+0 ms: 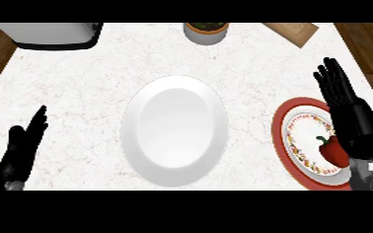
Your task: Pick the bell pepper from the plate and place it in the plate
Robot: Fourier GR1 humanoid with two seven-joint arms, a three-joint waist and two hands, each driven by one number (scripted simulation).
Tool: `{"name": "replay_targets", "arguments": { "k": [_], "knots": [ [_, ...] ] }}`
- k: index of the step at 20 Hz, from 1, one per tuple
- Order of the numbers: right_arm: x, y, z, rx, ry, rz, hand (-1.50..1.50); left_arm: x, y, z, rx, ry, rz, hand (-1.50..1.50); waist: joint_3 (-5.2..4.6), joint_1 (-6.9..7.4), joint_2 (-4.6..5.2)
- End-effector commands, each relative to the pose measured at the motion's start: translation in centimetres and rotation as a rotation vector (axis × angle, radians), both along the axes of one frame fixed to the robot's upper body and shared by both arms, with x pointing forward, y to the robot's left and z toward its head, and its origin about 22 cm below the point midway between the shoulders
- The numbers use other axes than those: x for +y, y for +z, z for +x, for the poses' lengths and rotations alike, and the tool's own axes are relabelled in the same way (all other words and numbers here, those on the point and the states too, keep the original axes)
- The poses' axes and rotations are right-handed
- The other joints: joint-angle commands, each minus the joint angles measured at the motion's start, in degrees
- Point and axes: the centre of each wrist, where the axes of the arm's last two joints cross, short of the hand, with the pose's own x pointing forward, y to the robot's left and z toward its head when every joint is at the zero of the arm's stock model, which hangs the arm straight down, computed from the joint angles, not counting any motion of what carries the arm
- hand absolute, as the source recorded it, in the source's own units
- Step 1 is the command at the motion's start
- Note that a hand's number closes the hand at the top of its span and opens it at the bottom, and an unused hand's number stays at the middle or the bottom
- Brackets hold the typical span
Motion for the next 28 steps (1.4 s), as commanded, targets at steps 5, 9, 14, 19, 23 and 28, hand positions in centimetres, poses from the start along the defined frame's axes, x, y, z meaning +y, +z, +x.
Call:
{"name": "replay_targets", "arguments": {
  "k": [5, 9, 14, 19, 23, 28],
  "knots": [
    [6.5, 0.4, -2.5, -0.03, 0.749, -0.073, 1.5, -5.5, 8.6, 6.7, -0.417, -0.306, -0.064, 0.0, 2.1, 1.48, -0.69],
    [1.2, 2.4, -1.1, -0.13, 0.627, -0.835, 1.5, -6.7, 9.2, 7.0, -0.451, -0.351, -0.123, 0.0, 1.56, 0.13, -1.67],
    [-0.5, -9.0, -7.5, -0.079, 0.518, -0.363, -1.5, -6.0, 12.4, 8.2, -0.512, -0.373, -0.147, 0.0, 2.19, 0.01, -0.11],
    [-2.7, -10.0, -7.0, -0.206, 0.476, -0.223, -1.5, -8.4, 11.8, 7.5, -0.49, -0.386, -0.174, 0.0, 2.07, 0.92, -0.23],
    [-4.7, -4.3, -6.2, -0.295, 0.47, -0.315, -1.5, -8.8, 12.2, 7.0, -0.504, -0.396, -0.163, 0.0, 1.97, 0.64, -0.41],
    [-8.7, 0.7, -5.8, -0.189, 0.426, -0.673, -1.5, -7.8, 13.3, 6.7, -0.485, -0.403, -0.146, 0.0, 1.84, 0.63, -0.79]
  ]
}}
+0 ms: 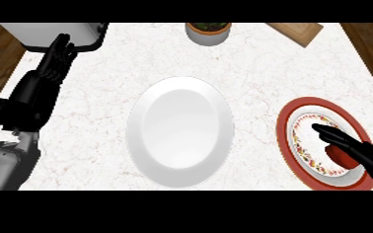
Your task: Pick the bell pepper from the plate and place it in the plate
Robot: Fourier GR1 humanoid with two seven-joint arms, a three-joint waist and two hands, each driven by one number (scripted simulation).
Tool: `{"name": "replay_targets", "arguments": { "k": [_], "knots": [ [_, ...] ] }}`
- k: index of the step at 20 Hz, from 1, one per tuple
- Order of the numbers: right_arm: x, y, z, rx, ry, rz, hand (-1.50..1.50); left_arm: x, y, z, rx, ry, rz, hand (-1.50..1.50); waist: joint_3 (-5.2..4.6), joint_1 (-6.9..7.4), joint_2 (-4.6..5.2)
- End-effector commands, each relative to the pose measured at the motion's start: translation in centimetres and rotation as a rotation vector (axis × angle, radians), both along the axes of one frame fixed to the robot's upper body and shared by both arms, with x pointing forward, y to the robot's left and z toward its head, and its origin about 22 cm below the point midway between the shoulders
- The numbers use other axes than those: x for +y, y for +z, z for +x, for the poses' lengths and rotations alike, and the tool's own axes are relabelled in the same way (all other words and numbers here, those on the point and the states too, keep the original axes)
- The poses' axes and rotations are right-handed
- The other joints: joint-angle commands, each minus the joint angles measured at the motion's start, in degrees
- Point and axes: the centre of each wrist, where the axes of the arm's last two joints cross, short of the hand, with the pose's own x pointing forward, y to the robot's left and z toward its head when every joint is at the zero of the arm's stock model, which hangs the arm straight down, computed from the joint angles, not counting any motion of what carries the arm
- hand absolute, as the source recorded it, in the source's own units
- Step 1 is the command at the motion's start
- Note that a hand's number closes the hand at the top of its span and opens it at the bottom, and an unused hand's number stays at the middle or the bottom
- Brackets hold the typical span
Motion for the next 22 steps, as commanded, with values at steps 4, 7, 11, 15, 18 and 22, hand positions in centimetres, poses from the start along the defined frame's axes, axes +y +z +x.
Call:
{"name": "replay_targets", "arguments": {
  "k": [4, 7, 11, 15, 18, 22],
  "knots": [
    [-3.6, 7.7, 1.0, 0.04, -0.13, -0.508, -1.5, 0.9, 0.4, 0.1, 0.001, 0.02, 0.003, 0.0, -0.24, -0.41, -0.04],
    [-3.7, 10.5, 1.3, 0.151, -0.152, -0.701, -1.5, 0.0, 0.0, -0.2, 0.012, -0.002, -0.009, 0.0, -0.24, 0.14, 0.02],
    [-1.5, 10.8, 0.5, 0.272, -0.107, -0.903, -1.5, -0.7, 0.1, 0.4, 0.006, -0.009, -0.009, 0.0, -0.16, 0.56, 0.39],
    [-1.2, 11.3, 1.9, 0.325, -0.147, -0.971, -1.5, -2.0, -0.5, 0.8, -0.007, -0.028, -0.019, 0.0, 0.02, 1.33, 0.56],
    [0.8, 9.3, 1.7, 0.345, -0.161, -0.988, -1.5, -0.9, -1.0, -0.2, 0.0, -0.023, 0.0, 0.0, 0.05, 1.22, 0.37],
    [1.8, 7.8, 1.4, 0.322, -0.209, -1.02, -1.5, 2.0, 1.7, 0.3, 0.011, -0.009, -0.02, 0.0, 0.04, 0.73, 0.2]
  ]
}}
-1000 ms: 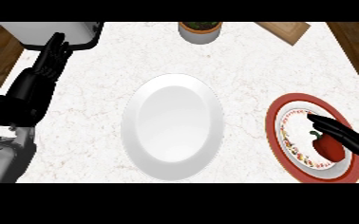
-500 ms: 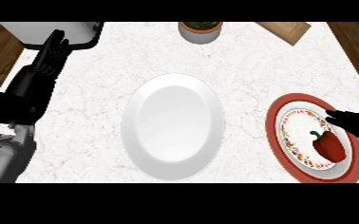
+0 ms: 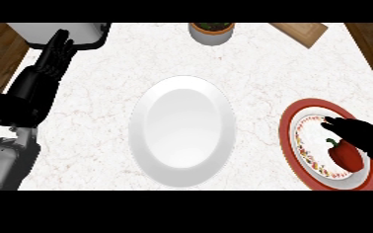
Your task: Pick the bell pepper from the plate and place it in the plate
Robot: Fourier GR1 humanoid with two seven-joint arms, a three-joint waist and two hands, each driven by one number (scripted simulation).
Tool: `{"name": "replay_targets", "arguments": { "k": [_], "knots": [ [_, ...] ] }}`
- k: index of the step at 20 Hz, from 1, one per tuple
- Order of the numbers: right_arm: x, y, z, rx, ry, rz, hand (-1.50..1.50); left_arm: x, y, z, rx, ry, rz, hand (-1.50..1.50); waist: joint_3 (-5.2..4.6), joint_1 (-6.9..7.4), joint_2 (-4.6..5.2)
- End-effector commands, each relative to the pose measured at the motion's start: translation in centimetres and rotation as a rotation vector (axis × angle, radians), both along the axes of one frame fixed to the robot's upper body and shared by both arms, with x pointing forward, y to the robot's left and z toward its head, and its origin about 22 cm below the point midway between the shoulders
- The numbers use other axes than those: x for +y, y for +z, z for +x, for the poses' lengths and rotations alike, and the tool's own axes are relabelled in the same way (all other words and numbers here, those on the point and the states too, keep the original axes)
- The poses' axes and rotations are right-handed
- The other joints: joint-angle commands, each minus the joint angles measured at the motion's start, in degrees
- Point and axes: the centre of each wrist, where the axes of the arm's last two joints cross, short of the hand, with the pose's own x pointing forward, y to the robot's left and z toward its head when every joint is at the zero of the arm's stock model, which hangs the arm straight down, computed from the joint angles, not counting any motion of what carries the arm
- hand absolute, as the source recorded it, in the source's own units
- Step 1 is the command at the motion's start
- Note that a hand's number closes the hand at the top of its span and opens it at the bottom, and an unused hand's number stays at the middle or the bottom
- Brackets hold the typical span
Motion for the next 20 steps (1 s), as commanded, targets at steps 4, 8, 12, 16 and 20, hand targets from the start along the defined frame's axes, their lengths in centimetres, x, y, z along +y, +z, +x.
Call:
{"name": "replay_targets", "arguments": {
  "k": [4, 8, 12, 16, 20],
  "knots": [
    [-1.2, -3.3, -0.2, -0.017, -0.07, -0.143, -1.5, 0.8, -0.2, -0.2, -0.012, 0.011, 0.001, 0.0, 0.03, -0.44, -0.1],
    [-1.3, -3.8, 1.4, 0.006, -0.104, -0.166, -1.5, 0.2, 0.0, 0.1, -0.019, -0.004, -0.004, 0.0, 0.03, -0.27, -0.05],
    [-2.3, -5.4, 0.9, 0.044, -0.105, -0.178, -1.5, 0.4, 0.4, 0.9, -0.002, 0.013, 0.002, 0.0, 0.03, -0.6, -0.07],
    [-0.7, -9.0, 1.4, 0.047, -0.097, -0.171, -1.5, -1.0, -1.1, 0.4, 0.003, -0.002, 0.008, 0.0, 0.04, -0.39, -0.05],
    [-2.0, -9.8, 2.6, 0.118, -0.074, -0.183, -1.5, -0.7, -0.2, -1.4, 0.003, -0.002, -0.003, 0.0, 0.04, -0.01, -0.06]
  ]
}}
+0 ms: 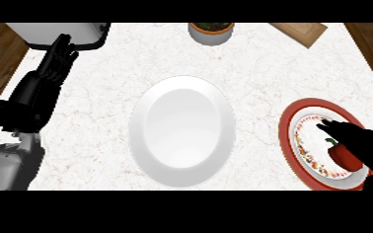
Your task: Pick the bell pepper from the plate and place it in the plate
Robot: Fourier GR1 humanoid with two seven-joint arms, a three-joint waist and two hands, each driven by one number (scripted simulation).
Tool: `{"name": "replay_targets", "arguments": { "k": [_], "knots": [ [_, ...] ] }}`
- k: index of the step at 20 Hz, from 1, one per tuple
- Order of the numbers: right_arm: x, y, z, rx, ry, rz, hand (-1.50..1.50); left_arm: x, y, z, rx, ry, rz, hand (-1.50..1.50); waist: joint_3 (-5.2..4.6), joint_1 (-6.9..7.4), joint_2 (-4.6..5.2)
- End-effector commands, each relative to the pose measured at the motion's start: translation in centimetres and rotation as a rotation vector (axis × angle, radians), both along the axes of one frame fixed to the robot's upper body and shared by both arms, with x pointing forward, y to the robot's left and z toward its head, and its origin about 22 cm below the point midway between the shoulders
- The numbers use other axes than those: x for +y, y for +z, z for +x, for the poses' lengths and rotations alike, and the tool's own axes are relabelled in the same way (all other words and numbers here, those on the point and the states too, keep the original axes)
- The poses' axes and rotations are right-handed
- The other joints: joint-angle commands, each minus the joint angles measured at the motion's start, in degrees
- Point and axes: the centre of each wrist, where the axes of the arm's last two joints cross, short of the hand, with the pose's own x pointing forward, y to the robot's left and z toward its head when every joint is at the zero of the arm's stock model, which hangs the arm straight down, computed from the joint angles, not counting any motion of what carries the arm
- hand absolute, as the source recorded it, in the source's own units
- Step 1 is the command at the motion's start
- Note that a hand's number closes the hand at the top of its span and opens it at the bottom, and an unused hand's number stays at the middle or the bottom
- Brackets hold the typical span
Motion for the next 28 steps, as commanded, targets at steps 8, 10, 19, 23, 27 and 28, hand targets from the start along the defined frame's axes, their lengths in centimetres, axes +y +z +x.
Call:
{"name": "replay_targets", "arguments": {
  "k": [8, 10, 19, 23, 27, 28],
  "knots": [
    [-1.0, -2.9, 2.1, 0.008, -0.023, -0.103, -1.5, 0.5, 0.3, 0.1, 0.013, -0.003, 0.008, 0.0, -0.01, -0.1, -0.02],
    [-0.9, -2.5, 2.5, -0.002, 0.005, 0.013, 1.5, -0.1, 2.0, 0.0, 0.008, 0.002, -0.006, 0.0, 0.0, -0.09, -0.07],
    [-0.2, -4.8, -1.0, -0.329, -0.205, 0.028, 1.5, 0.6, -0.2, 0.2, 0.018, 0.037, -0.002, 0.0, -0.11, -2.64, -0.67],
    [-3.4, -8.4, -7.2, -0.262, -0.679, -0.034, 1.5, 3.2, -1.2, -1.1, 0.046, 0.145, 0.01, 0.0, -0.34, -9.07, -2.17],
    [-0.1, -7.2, -10.0, -0.44, -0.753, -0.037, 1.5, 3.9, -1.0, -1.6, 0.023, 0.139, 0.013, 0.0, -0.6, -7.92, -1.95],
    [1.3, -6.7, -10.3, -0.501, -0.768, -0.017, 1.5, 3.4, -0.9, -1.4, 0.032, 0.142, 0.019, 0.0, -0.51, -7.32, -1.62]
  ]
}}
